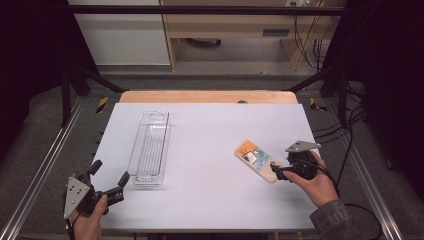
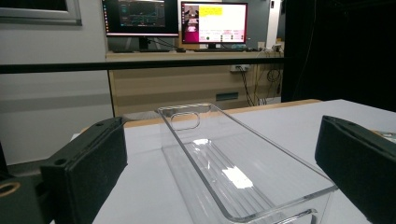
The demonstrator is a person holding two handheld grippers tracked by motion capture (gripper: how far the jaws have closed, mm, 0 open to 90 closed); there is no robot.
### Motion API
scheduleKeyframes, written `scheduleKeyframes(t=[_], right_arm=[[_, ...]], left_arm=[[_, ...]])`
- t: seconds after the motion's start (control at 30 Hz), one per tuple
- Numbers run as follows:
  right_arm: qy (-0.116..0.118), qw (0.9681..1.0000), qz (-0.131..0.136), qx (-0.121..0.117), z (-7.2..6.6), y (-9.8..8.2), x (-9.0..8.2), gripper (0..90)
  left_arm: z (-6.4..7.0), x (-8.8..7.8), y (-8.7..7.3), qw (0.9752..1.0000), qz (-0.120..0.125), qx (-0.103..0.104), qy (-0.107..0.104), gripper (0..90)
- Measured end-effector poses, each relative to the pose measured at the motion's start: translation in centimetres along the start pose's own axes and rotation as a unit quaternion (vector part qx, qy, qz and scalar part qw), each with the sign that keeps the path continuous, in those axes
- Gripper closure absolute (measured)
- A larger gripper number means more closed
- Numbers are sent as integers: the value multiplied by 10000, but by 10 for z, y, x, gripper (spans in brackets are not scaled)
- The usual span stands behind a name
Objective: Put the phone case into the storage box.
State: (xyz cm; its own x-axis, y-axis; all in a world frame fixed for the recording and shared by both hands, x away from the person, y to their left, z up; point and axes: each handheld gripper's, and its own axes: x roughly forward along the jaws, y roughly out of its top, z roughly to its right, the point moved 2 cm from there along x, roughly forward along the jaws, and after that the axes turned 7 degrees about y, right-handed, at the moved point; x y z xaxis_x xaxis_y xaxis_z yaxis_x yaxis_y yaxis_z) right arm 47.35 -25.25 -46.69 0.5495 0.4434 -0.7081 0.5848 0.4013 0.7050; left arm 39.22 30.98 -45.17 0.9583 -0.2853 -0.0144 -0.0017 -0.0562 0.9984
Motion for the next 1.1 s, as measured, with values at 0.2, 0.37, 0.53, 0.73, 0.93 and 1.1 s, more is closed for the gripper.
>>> scheduleKeyframes(t=[0.2, 0.37, 0.53, 0.73, 0.93, 1.1], right_arm=[[-48, 10000, 25, -81, 6, 10, 4, 250], [-87, 9999, 10, -110, 12, 15, 12, 404], [-188, 9997, -88, -105, 17, 16, 23, 592], [-134, 9999, 34, -50, 20, 19, 31, 804], [-84, 10000, 6, -28, 21, 19, 40, 872], [-32, 10000, -59, -4, 22, 20, 50, 900]], left_arm=[[0, 1, 0, 10000, -2, -7, -12, 19], [1, 1, 0, 10000, 3, -13, -22, 19], [1, 1, 1, 10000, 17, -11, -37, 19], [1, -1, 2, 9999, 70, -119, -52, 20], [0, -1, 1, 9999, 59, -105, -34, 22], [-1, 0, 1, 9999, 66, -120, -23, 22]])
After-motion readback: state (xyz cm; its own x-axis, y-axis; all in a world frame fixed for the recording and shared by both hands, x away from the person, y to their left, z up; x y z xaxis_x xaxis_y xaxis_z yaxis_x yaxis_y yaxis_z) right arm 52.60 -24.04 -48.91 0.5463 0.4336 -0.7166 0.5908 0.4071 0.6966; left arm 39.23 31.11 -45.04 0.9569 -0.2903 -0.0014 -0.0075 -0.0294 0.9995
